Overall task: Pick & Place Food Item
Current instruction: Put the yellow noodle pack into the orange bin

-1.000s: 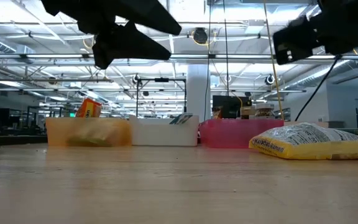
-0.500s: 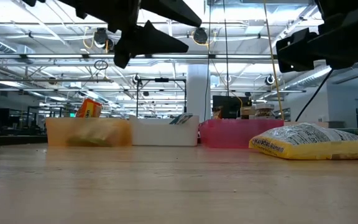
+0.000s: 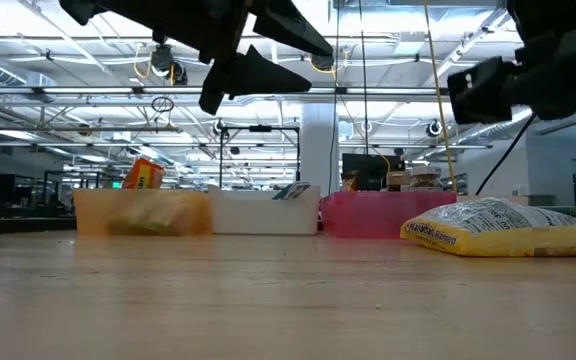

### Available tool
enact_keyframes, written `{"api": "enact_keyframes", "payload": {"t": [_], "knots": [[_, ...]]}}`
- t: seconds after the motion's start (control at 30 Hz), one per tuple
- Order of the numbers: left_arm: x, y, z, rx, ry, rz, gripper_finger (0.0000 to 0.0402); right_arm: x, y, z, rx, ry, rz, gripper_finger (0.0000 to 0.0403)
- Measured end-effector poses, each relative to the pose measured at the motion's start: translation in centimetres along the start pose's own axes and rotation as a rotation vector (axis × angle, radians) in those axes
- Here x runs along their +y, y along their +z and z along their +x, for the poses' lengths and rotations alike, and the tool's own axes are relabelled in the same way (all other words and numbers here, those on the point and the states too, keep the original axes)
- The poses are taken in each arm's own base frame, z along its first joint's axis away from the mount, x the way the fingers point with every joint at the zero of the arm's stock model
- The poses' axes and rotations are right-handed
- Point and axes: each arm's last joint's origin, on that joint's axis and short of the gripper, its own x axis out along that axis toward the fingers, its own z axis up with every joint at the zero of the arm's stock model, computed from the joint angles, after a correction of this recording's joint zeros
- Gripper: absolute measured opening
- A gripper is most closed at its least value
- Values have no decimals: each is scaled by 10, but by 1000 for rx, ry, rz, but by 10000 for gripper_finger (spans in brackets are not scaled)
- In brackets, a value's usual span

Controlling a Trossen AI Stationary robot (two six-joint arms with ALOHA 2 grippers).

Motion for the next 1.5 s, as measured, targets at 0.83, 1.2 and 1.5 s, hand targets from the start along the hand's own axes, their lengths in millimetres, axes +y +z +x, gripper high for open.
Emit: {"api": "enact_keyframes", "payload": {"t": [0.83, 1.2, 1.5], "knots": [[23, 14, 13, -32, 74, -23, 218, 53, -16, -5, 533, -163, -167, 162], [27, 16, 16, -34, 83, -36, 218, 53, -41, 4, 655, -290, -194, 162], [27, 15, 16, -25, 85, -20, 218, 52, -45, 2, 682, -328, -187, 127]]}}
